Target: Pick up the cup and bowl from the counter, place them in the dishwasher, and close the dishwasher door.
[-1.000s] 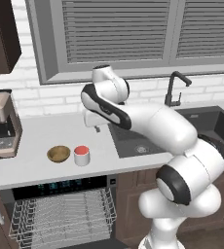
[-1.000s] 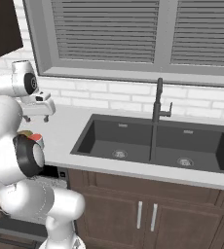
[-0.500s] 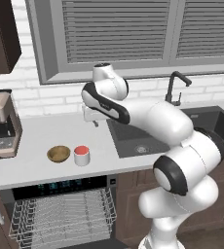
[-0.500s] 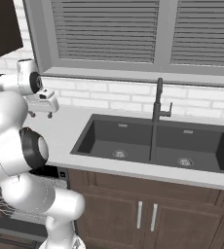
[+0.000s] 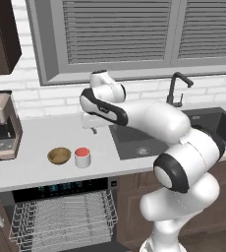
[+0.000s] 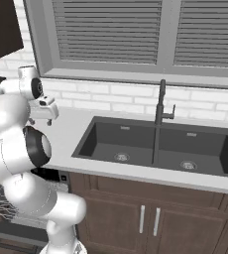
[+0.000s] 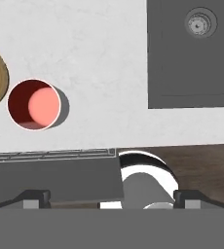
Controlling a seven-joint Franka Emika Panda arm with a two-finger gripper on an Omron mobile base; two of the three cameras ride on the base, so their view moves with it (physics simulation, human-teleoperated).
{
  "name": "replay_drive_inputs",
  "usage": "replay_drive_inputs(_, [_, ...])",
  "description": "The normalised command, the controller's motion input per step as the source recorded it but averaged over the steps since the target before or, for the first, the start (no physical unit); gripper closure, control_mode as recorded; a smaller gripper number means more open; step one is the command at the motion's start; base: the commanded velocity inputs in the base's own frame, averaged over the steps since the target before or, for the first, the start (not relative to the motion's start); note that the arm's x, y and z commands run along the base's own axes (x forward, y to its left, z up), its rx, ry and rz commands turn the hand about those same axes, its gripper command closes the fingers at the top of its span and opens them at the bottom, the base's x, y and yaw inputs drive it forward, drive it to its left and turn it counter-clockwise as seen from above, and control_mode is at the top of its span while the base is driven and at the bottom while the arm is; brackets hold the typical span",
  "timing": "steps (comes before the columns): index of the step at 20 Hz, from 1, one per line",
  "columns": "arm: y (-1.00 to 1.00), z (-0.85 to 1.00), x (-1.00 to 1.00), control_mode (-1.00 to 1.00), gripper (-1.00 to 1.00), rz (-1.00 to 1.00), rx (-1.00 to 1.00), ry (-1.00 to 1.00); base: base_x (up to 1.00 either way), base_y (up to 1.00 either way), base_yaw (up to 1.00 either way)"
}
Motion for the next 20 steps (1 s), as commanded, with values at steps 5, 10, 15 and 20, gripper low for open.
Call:
replay_drive_inputs(5, [0.26,-0.60,-0.02,-1.00,-1.00,0.00,0.01,0.16,0.00,0.00,0.00])
replay_drive_inputs(10, [0.24,-0.55,0.19,-1.00,-1.00,0.05,0.07,0.15,0.00,0.00,0.00])
replay_drive_inputs(15, [0.11,-0.18,0.47,-1.00,-1.00,0.03,0.04,0.00,0.00,0.00,0.00])
replay_drive_inputs(20, [0.09,0.00,0.16,-1.00,-1.00,0.00,-0.01,0.01,0.00,0.00,0.00])
